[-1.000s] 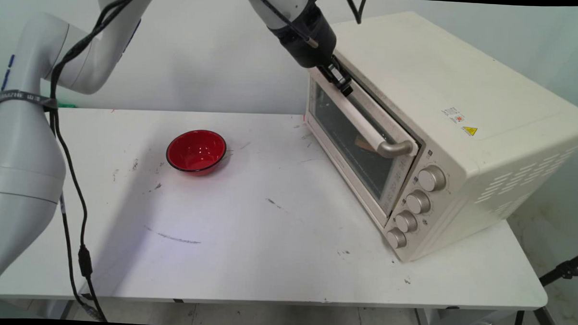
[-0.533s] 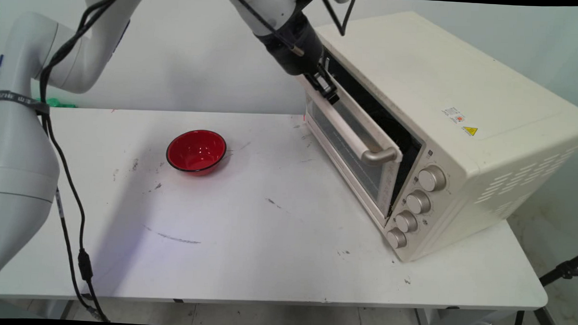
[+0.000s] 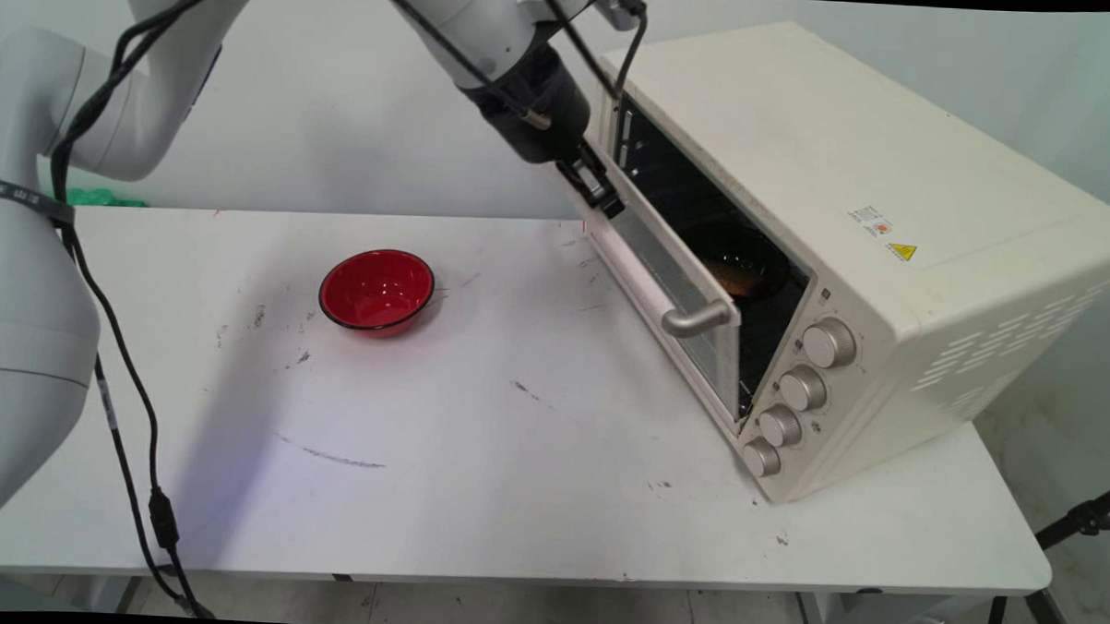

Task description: Open the oven

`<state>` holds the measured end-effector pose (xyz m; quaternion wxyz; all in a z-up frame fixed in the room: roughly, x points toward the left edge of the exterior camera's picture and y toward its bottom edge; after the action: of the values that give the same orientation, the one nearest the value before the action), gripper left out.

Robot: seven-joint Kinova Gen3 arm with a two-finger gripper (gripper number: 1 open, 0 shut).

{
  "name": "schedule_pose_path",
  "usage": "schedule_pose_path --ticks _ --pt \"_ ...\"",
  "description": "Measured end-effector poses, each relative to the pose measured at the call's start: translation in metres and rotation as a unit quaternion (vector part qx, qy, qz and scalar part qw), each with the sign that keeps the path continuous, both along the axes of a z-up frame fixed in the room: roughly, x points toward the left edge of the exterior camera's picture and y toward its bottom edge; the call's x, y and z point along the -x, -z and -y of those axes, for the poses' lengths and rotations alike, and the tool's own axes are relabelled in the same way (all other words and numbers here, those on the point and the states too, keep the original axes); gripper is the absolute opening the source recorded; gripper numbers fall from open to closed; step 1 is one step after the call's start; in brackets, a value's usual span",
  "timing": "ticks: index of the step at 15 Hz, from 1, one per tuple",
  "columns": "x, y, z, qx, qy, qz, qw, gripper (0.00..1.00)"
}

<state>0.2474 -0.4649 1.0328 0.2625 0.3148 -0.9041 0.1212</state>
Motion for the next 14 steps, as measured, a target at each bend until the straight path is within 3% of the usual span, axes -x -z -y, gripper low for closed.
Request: schedule_pose_path --ticks 14 --pt "-0.04 0.033 -0.036 0.012 0.0 -0.017 0.9998 0.0"
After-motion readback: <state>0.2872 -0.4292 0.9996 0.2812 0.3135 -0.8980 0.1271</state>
